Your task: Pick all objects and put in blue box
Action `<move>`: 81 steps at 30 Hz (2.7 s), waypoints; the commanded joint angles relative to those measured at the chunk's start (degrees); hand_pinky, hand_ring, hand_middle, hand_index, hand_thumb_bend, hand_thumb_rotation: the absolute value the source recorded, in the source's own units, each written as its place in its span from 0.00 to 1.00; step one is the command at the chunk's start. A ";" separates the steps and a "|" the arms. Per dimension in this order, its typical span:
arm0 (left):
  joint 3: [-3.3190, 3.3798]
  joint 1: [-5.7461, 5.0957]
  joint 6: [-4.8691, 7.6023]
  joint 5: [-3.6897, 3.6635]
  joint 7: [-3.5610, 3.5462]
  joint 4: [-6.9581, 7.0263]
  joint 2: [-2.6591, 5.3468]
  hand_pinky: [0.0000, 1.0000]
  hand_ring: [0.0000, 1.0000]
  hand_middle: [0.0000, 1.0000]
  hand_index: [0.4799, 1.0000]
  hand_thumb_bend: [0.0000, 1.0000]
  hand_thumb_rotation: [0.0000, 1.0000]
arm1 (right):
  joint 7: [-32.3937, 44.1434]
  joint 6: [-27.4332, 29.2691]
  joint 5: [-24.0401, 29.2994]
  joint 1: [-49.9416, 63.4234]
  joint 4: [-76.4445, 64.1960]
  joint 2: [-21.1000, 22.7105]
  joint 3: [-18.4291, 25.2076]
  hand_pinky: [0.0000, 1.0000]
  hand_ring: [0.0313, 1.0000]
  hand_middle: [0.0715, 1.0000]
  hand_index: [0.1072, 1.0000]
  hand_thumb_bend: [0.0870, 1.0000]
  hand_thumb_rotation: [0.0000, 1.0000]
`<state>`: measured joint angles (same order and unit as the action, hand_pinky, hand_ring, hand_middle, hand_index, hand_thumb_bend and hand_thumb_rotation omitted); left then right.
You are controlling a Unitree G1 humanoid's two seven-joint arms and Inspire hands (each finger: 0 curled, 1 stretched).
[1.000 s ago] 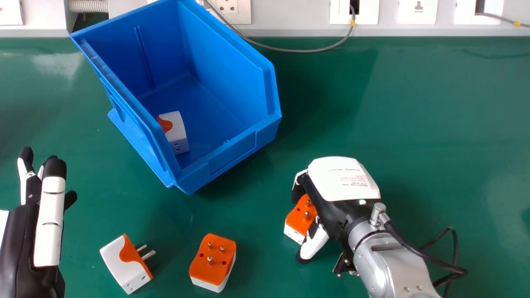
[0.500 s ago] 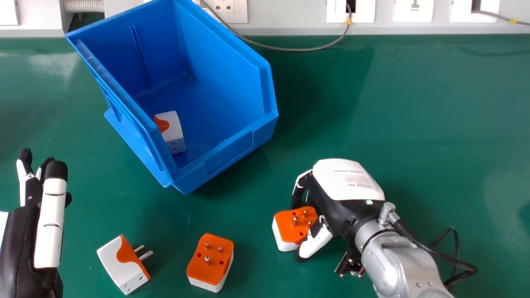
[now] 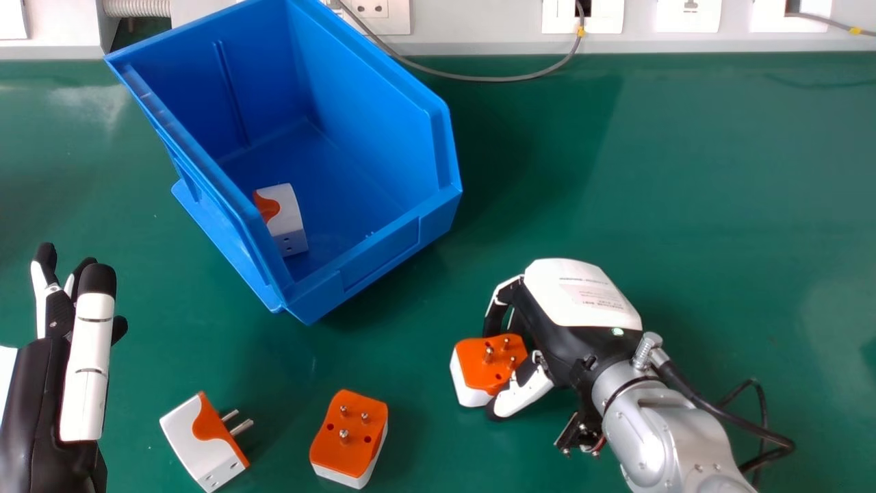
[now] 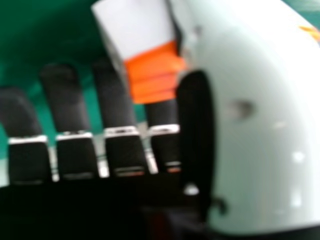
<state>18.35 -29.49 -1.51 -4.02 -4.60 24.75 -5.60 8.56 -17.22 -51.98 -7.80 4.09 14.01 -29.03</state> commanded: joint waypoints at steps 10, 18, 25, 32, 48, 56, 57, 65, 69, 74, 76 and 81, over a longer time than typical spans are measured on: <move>-0.25 0.02 -0.49 1.01 1.22 2.21 -0.05 0.90 0.97 0.98 1.00 0.60 1.00 | 4.00 -1.01 0.69 -0.32 -3.83 1.64 0.70 0.29 0.38 0.45 0.51 0.44 0.00; -0.31 0.10 -0.46 1.32 1.16 2.03 -0.39 0.90 0.97 0.98 1.00 0.60 1.00 | 6.45 -0.37 1.13 -0.43 -5.16 3.10 0.67 0.29 0.38 0.45 0.52 0.44 0.00; -0.31 0.13 -0.51 1.59 0.95 1.91 -0.63 0.90 0.97 0.98 1.00 0.60 1.00 | 7.64 0.07 0.44 -0.92 -5.84 4.35 0.58 0.30 0.39 0.47 0.49 0.44 0.00; -0.48 0.07 -1.38 1.81 1.12 2.80 -0.57 0.90 0.97 0.98 1.00 0.61 1.00 | 7.14 0.71 0.15 -0.91 -6.21 4.51 0.64 0.27 0.40 0.47 0.46 0.45 0.00; -0.63 0.52 -1.54 1.48 0.94 2.61 -0.36 0.90 0.97 0.98 1.00 0.61 1.00 | 5.41 3.00 1.40 -1.21 -3.68 5.05 1.27 0.13 0.39 0.46 0.43 0.46 0.00; -0.40 0.59 -0.46 0.95 0.37 1.71 -0.37 0.90 0.97 0.98 1.00 0.62 1.00 | 4.02 3.05 2.57 -1.29 -2.59 4.65 2.18 0.14 0.32 0.45 0.42 0.46 0.00; -0.40 0.73 -0.36 1.01 0.38 1.50 -0.38 0.90 0.97 0.98 1.00 0.62 1.00 | 4.35 2.73 2.52 -1.40 -2.57 4.58 2.14 0.14 0.32 0.45 0.42 0.46 0.00; -0.67 0.88 -0.86 1.45 0.54 1.91 -0.33 0.91 0.97 0.98 1.00 0.63 1.00 | 4.92 3.48 5.00 -1.33 -2.70 4.53 2.97 0.13 0.22 0.44 0.41 0.46 0.00; -0.64 1.05 -0.85 1.24 0.33 1.72 -0.49 0.91 0.97 0.98 1.00 0.64 1.00 | 4.63 3.79 5.49 -1.46 -2.51 4.65 3.10 0.11 0.18 0.44 0.41 0.47 0.00; -0.52 1.11 -0.60 1.37 0.39 1.26 -0.46 0.91 0.97 0.98 1.00 0.64 1.00 | 4.42 3.64 5.47 -1.16 -3.19 4.94 3.30 0.08 0.12 0.44 0.40 0.47 0.00; -0.57 1.15 -0.72 1.56 0.48 1.38 -0.46 0.91 0.97 0.98 1.00 0.64 1.00 | 4.52 3.57 5.64 -1.04 -3.60 4.94 3.49 0.08 0.11 0.44 0.40 0.47 0.00; -0.31 0.95 -0.87 1.60 0.35 1.50 -0.73 0.91 0.97 0.98 1.00 0.64 1.00 | 5.26 2.98 6.11 -0.59 -6.01 4.96 4.14 0.07 0.10 0.44 0.40 0.47 0.00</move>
<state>17.61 -28.50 -3.14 -2.37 -4.15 25.43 -5.62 13.99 -14.40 -46.44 -8.04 0.70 18.59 -26.35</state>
